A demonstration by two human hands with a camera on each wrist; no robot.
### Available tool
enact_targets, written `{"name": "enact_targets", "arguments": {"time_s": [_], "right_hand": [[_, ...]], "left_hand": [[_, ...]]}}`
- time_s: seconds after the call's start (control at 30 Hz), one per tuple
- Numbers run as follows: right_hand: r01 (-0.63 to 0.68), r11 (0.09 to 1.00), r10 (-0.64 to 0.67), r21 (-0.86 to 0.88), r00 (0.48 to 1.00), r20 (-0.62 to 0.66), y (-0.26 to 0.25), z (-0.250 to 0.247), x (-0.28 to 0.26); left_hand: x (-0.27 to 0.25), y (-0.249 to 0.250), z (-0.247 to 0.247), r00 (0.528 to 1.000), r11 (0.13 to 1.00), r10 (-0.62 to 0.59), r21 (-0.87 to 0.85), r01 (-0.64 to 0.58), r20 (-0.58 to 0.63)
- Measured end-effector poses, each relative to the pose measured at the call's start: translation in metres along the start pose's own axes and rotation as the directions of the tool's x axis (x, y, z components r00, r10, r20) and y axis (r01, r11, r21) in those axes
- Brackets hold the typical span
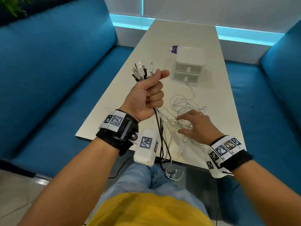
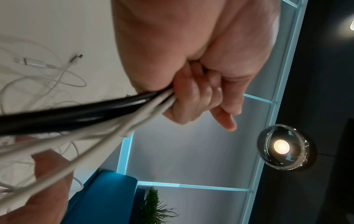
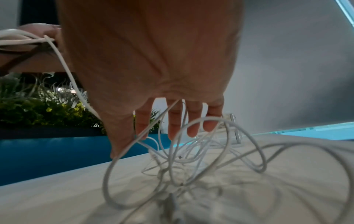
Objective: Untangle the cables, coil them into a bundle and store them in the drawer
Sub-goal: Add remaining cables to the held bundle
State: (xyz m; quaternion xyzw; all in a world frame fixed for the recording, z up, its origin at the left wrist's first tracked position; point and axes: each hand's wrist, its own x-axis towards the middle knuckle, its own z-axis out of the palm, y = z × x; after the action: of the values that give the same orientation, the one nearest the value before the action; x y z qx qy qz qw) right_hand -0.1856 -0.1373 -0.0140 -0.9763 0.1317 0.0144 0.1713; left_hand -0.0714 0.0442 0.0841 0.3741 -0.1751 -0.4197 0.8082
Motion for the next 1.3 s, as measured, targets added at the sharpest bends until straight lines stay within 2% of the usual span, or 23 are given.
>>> {"name": "enact_targets", "arguments": {"time_s": [0.13, 0.2, 0.3, 0.37, 0.43, 0.5, 0.6, 0.7, 0.77, 0.8, 0.87, 0.9, 0.93, 1.0, 1.07, 1.1, 1.17, 1.23, 1.3], "right_hand": [[0.035, 0.997, -0.03, 0.07, 0.998, -0.064, -0.003, 0.007, 0.005], [0.103, 0.98, -0.073, 0.17, 0.982, -0.175, -0.004, 0.008, 0.007], [0.234, 0.902, -0.053, 0.363, 0.894, -0.444, -0.005, -0.003, 0.006], [0.269, 0.87, -0.017, 0.412, 0.853, -0.521, -0.01, -0.019, 0.005], [0.296, 0.848, -0.02, 0.44, 0.847, -0.531, -0.014, -0.032, 0.006], [0.317, 0.809, -0.035, 0.495, 0.867, -0.498, -0.018, -0.043, 0.007], [0.328, 0.746, -0.033, 0.579, 0.887, -0.46, -0.022, -0.05, 0.007], [0.325, 0.718, 0.003, 0.616, 0.883, -0.468, -0.018, -0.05, 0.005], [0.267, 0.765, 0.015, 0.586, 0.903, -0.43, -0.008, -0.046, 0.004], [0.2, 0.825, 0.019, 0.528, 0.925, -0.38, 0.001, -0.043, 0.005], [0.001, 0.936, 0.073, 0.352, 0.977, -0.199, 0.02, -0.035, 0.009], [-0.111, 0.956, 0.139, 0.27, 0.986, -0.088, 0.031, -0.031, 0.013], [-0.21, 0.955, 0.215, 0.207, 0.977, 0.0, 0.041, -0.029, 0.016], [-0.337, 0.926, 0.33, 0.171, 0.942, 0.069, 0.057, -0.029, 0.021], [-0.384, 0.91, 0.382, 0.156, 0.923, 0.04, 0.057, -0.035, 0.025], [-0.408, 0.909, 0.41, 0.085, 0.912, -0.006, 0.05, -0.039, 0.027], [-0.44, 0.891, 0.418, -0.113, 0.891, -0.175, 0.025, -0.047, 0.03], [-0.371, 0.917, 0.311, -0.144, 0.894, -0.323, -0.004, -0.051, 0.029], [-0.214, 0.976, 0.179, -0.052, 0.909, -0.376, -0.027, -0.051, 0.028]], "left_hand": [[0.005, -0.005, -0.004, 1.0, 0.998, -0.016, -0.057, 0.017, 0.018], [0.008, -0.008, -0.007, 0.999, 0.999, -0.035, -0.025, 0.035, -0.01], [0.014, -0.016, -0.013, 0.988, 0.965, -0.058, 0.244, 0.093, -0.146], [0.016, -0.03, -0.015, 0.975, 0.89, -0.05, 0.433, 0.142, -0.218], [0.017, -0.045, -0.01, 0.97, 0.806, -0.049, 0.564, 0.179, -0.237], [0.019, -0.059, -0.002, 0.972, 0.754, -0.059, 0.629, 0.192, -0.226], [0.023, -0.07, 0.003, 0.979, 0.742, -0.066, 0.647, 0.177, -0.192], [0.026, -0.071, -0.005, 0.972, 0.74, -0.001, 0.654, 0.158, -0.234], [0.026, -0.067, -0.013, 0.961, 0.782, 0.037, 0.607, 0.143, -0.274], [0.025, -0.063, -0.017, 0.957, 0.817, 0.049, 0.563, 0.127, -0.287], [0.023, -0.051, -0.023, 0.948, 0.876, 0.096, 0.478, 0.065, -0.305], [0.021, -0.045, -0.027, 0.939, 0.895, 0.134, 0.445, 0.022, -0.316], [0.019, -0.039, -0.03, 0.928, 0.909, 0.175, 0.416, -0.024, -0.329], [0.016, -0.03, -0.036, 0.91, 0.925, 0.232, 0.368, -0.097, -0.343], [0.013, -0.025, -0.039, 0.908, 0.925, 0.258, 0.356, -0.133, -0.33], [0.012, -0.024, -0.039, 0.911, 0.922, 0.261, 0.361, -0.137, -0.32], [0.012, -0.024, -0.036, 0.92, 0.919, 0.255, 0.369, -0.135, -0.297], [0.014, -0.028, -0.029, 0.932, 0.918, 0.242, 0.376, -0.13, -0.27], [0.017, -0.031, -0.021, 0.944, 0.912, 0.228, 0.392, -0.122, -0.236]]}}
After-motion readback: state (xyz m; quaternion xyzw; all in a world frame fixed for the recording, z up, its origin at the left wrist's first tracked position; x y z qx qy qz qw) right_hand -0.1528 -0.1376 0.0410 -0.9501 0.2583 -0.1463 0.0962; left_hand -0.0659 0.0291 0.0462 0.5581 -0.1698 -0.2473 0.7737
